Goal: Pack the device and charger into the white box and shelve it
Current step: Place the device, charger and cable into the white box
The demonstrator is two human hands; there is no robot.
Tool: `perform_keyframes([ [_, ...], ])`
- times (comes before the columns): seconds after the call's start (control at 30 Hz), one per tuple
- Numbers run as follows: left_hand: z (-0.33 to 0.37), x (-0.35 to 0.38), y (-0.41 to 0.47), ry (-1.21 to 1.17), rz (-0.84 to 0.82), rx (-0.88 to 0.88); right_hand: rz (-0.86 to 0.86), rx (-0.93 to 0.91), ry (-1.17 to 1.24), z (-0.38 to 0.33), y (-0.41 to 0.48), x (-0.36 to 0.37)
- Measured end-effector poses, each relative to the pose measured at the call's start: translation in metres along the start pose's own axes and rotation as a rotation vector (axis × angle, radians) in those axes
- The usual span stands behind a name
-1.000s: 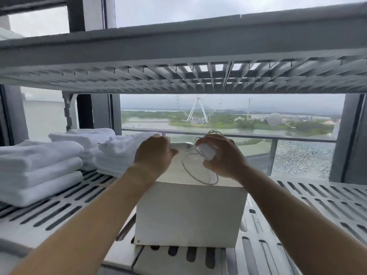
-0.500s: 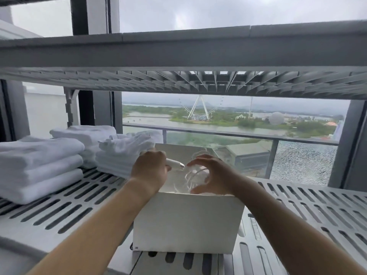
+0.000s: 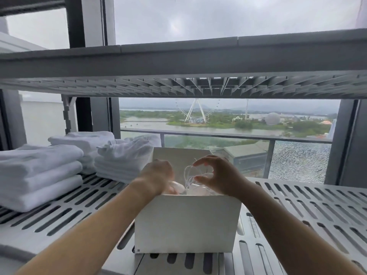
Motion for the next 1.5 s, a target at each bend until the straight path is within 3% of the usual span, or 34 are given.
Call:
perform_keyframes([
  [0.1, -0.002, 0.009, -0.002, -0.13, -0.068, 0.024, -0.027, 0.013, -0.009, 0.0, 0.001, 0.004],
  [0.27, 0.009, -0.011, -0.003, -0.134, 0.089, 0.113, -0.037, 0.036, -0.042, 0.003, -0.002, 0.004],
  [0.47, 0.011, -0.012, -0.004, -0.142, 0.117, 0.157, 0.018, 0.041, -0.07, -0.002, -0.005, -0.005],
  [0.7, 0.024, -0.042, -0.017, -0.296, 0.285, 0.247, -0.003, -0.01, -0.028, -0.02, -0.008, -0.005],
  [0.93, 0.029, -0.034, -0.037, -0.267, 0.324, 0.228, 0.223, 0.007, 0.025, -0.019, -0.027, -0.027],
  [1.1, 0.035, -0.024, -0.05, -0.17, 0.255, 0.297, 0.132, -0.04, 0.05, -0.026, -0.038, -0.021],
  [1.2, 0.037, -0.024, -0.059, -0.107, 0.3, 0.341, 0.092, -0.068, 0.025, -0.029, -0.047, -0.018],
  [1.33, 0.03, -0.023, -0.063, -0.159, 0.267, 0.368, 0.044, -0.051, 0.023, -0.028, -0.056, -0.014],
  [1.5, 0.032, -0.022, -0.066, -0.082, 0.25, 0.358, -0.019, -0.046, -0.105, -0.031, -0.063, -0.008],
])
Point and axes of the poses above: each hand's wrist, its own y-axis towards the middle knuckle, its own x-axis out of the palm, z = x × y, the point moved 10 cm from there along y, towards the middle knuckle, and after that the axes turned 2 degrees about -z, right-handed, at the moved point
